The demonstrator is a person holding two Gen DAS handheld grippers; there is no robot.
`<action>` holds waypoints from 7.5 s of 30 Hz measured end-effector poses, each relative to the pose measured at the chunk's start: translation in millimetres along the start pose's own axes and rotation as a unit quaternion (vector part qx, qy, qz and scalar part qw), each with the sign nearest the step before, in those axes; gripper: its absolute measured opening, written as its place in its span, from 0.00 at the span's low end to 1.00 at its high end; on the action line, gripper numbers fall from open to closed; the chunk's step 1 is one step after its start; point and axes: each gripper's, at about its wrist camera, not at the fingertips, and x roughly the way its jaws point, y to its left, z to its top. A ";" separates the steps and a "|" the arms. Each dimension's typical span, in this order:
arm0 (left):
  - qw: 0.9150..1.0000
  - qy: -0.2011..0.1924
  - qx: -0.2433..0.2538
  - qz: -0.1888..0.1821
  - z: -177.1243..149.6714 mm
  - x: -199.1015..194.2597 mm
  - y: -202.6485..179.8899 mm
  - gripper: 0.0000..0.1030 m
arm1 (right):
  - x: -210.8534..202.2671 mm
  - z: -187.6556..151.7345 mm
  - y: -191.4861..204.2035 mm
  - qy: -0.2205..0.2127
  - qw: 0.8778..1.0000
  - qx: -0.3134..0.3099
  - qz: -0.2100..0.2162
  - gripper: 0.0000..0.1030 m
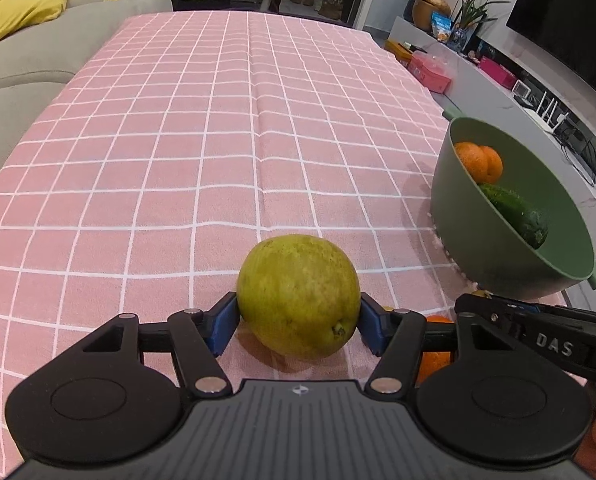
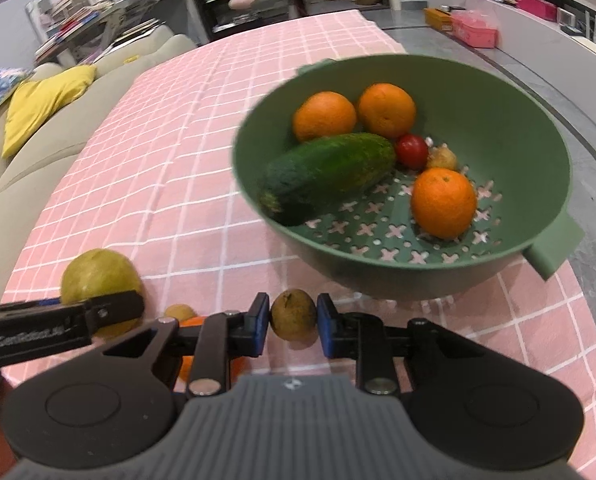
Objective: Organize fruits
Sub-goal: 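Grasp the yellow-green pomelo with the left tool while the right tool grasps a kiwi, then carry the pomelo in the left tool while the right tool carries the kiwi over the colander, then open the left tool to release the pomelo while the right tool drops the kiwi into the colander, then withdraw both open tools toward the last orange and kiwi on the cloth, then grasp the last orange with the right tool while the left tool grasps the last kiwi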
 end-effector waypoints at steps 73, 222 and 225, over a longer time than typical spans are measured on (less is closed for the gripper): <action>0.882 0.213 0.418 -0.047 86.1 88.8 -250.3 0.69 | -1.2 102.0 -125.5 -0.018 0.994 0.067 0.081 0.22; 0.994 -0.034 0.103 0.003 9.6 -51.3 -28.6 0.25 | -39.9 16.6 21.9 0.035 0.993 -0.088 0.074 0.38; 0.995 -0.032 0.096 0.011 10.7 -58.3 -27.3 0.25 | -47.3 23.8 21.7 0.025 0.993 -0.079 0.081 0.38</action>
